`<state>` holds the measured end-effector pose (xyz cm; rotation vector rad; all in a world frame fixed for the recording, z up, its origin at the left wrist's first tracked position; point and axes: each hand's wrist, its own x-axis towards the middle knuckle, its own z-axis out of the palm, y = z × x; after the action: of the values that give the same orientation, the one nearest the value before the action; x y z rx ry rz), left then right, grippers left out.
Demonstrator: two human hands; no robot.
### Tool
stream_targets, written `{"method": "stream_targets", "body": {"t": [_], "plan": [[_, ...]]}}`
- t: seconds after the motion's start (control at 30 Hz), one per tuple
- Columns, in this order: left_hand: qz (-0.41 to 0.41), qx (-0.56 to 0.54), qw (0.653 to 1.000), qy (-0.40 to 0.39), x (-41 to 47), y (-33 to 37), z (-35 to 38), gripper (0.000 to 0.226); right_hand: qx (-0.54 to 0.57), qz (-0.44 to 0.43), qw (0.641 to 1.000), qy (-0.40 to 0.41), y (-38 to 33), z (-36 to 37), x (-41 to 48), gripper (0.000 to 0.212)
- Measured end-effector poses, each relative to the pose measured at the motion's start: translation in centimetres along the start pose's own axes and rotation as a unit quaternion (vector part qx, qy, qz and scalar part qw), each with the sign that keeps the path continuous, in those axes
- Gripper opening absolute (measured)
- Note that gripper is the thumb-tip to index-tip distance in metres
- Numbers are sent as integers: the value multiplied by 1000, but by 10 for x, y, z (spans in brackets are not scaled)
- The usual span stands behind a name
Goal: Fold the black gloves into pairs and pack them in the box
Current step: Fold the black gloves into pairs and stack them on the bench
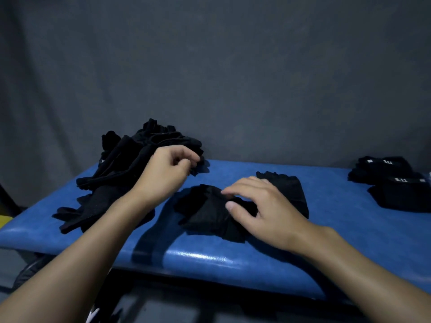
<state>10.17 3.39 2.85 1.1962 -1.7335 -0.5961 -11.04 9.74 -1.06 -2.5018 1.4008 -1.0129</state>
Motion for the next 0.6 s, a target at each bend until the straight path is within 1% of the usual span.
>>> {"method": "stream_targets", "body": {"t": [0.07, 0.13, 0.2, 0.27, 0.37, 0.47, 0.53, 0.6], "plan": [[33, 70, 996, -49, -5, -3, 6, 19, -23, 23, 999, -19, 7, -1, 1, 33], [64, 160, 977, -124, -10, -7, 14, 13, -31, 35, 998, -46, 13, 0, 0, 33], [64, 228, 951, -198, -14, -10, 19, 15, -32, 37, 997, -66, 15, 2, -2, 37], [49, 264, 932, -241, -15, -13, 21, 22, -40, 38, 995, -82, 15, 2, -3, 42], [55, 309, 912, -264, -16, -14, 22, 39, -53, 38, 993, -95, 16, 1, -6, 44], [57, 352, 888, -289, -18, -15, 28, 43, -58, 40, 994, -87, 15, -1, -7, 29], [72, 380, 881, -273, -19, -14, 32, 45, -79, 37, 993, -85, 13, -3, -8, 26], [96, 397, 883, -233, -18, -11, 35, 48, -116, 33, 990, -70, 13, -5, -8, 34]]}}
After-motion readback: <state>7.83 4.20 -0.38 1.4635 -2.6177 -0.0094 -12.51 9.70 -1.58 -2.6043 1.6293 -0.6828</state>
